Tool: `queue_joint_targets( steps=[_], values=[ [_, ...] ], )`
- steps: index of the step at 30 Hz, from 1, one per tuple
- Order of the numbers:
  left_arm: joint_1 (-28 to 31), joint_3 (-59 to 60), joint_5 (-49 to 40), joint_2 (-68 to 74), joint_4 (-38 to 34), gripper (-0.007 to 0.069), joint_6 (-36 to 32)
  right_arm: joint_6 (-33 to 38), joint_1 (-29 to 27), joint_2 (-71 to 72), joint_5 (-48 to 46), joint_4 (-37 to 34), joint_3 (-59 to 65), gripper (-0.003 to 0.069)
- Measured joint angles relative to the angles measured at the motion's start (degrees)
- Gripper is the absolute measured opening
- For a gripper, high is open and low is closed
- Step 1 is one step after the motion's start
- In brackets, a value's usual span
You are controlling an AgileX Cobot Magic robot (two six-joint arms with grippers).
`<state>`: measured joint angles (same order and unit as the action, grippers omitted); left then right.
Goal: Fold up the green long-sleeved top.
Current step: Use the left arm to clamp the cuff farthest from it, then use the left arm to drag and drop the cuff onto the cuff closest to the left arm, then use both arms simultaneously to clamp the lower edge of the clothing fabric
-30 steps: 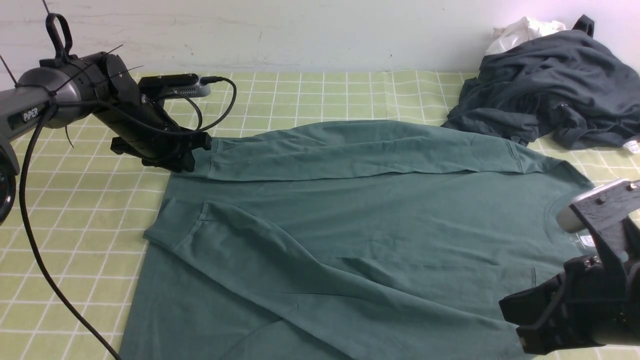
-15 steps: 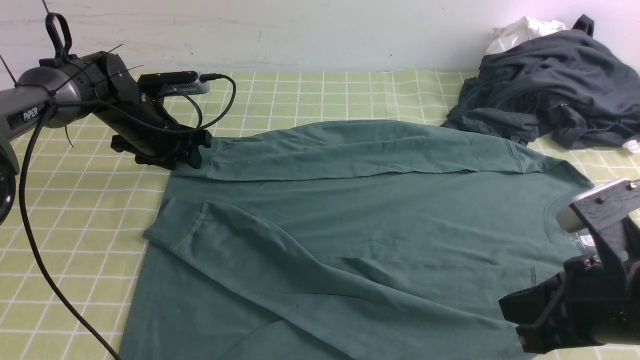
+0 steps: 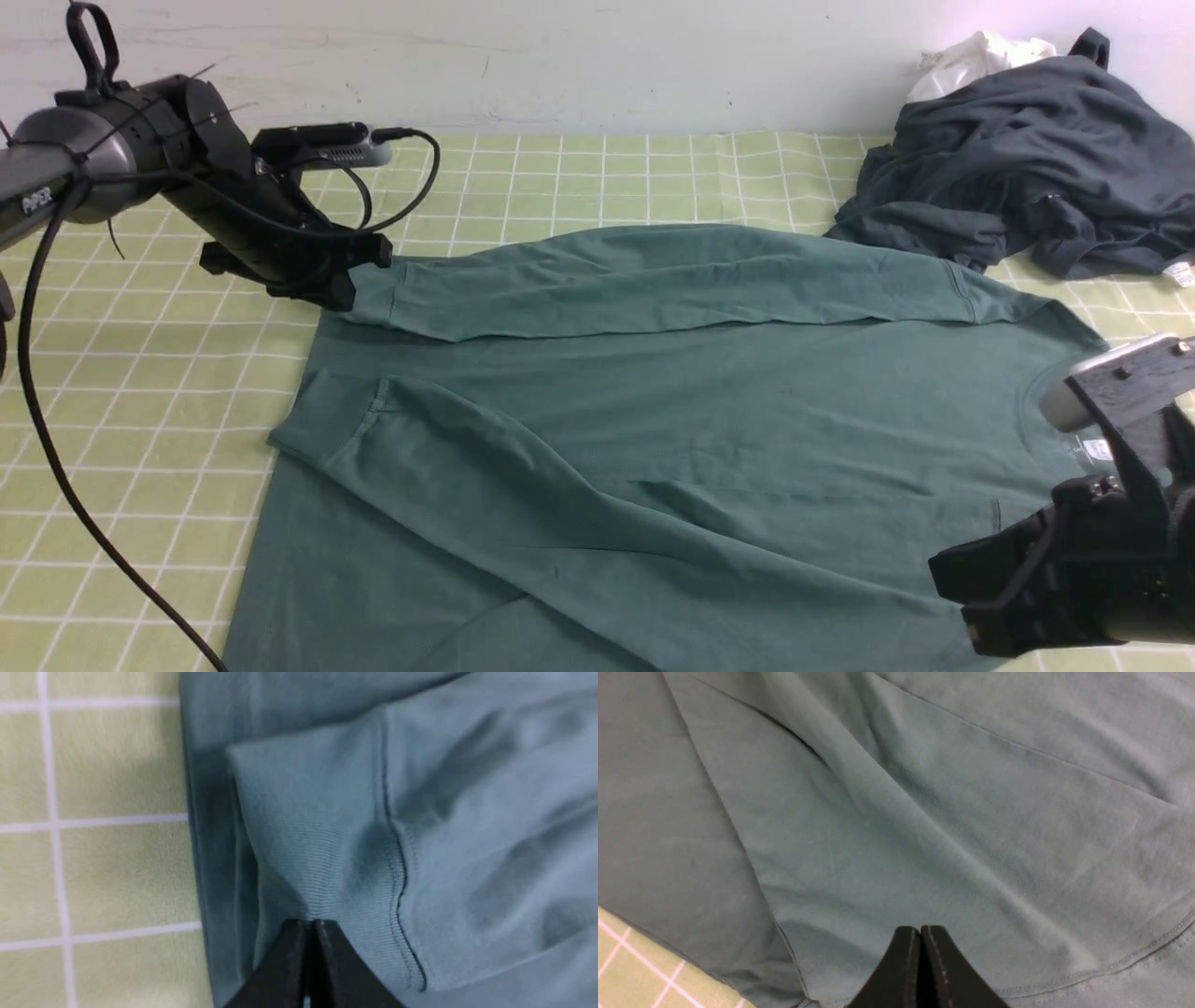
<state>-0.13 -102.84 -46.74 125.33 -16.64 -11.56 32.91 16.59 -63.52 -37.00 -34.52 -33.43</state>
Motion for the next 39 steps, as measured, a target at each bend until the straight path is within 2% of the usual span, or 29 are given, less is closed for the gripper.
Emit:
queue_joint_targets(
  steps=[4, 8, 11, 17, 21, 25, 28, 32, 35, 37, 39],
  values=[
    [0.0, 0.0, -5.8, -4.4, 0.0, -0.0004, -0.5, 0.0, 0.0, 0.0, 0.0, -0.1, 0.0, -0.0007],
    [-0.1, 0.6, -18.2, -9.1, 0.0, -0.0004, -2.4, 0.0, 0.0, 0.0, -0.1, -0.1, 0.0, -0.0007],
    [-1.2, 6.6, -21.6, -15.0, 0.2, -0.0004, -3.3, 0.0, 0.0, 0.0, -0.3, -0.1, 0.0, -0.0007],
    [-6.1, 28.0, -18.1, -29.0, 4.5, -0.0004, -1.2, 0.0, 0.0, 0.0, -1.2, -0.2, 0.0, -0.0007],
    [-7.8, 36.8, -13.9, -31.3, 8.6, -0.0004, -0.8, 0.0, 0.0, 0.0, -1.5, -0.4, 0.0, -0.0007],
    [-8.0, 39.7, -13.4, -30.9, 9.6, 0.0002, -0.8, 0.0, 0.0, 0.0, -2.0, -1.5, 0.0, -0.0007],
    [-8.0, 39.7, -14.4, -31.2, 9.9, 0.0027, -0.8, 0.0, 0.0, 0.0, -2.5, -1.7, 0.0, -0.0007],
    [-8.0, 40.3, -20.3, -34.5, 9.5, 0.0117, -0.8, 0.0, 0.0, 0.0, -3.2, -1.7, 0.0, -0.0007],
    [-8.3, 43.4, -21.3, -39.4, 7.6, 0.018, -1.1, 0.0, 0.0, 0.0, -3.2, -1.7, 0.0, -0.0007],
    [-8.8, 45.3, -21.3, -41.4, 7.0, 0.0202, -2.1, 0.3, 0.0, 0.0, -3.2, -1.7, 0.0, -0.0007],
    [-12.0, 51.4, -22.0, -46.6, 6.4, 0.0232, -6.4, 1.2, 0.0, 0.0, -3.2, -1.7, 0.0, -0.0007]
  ],
)
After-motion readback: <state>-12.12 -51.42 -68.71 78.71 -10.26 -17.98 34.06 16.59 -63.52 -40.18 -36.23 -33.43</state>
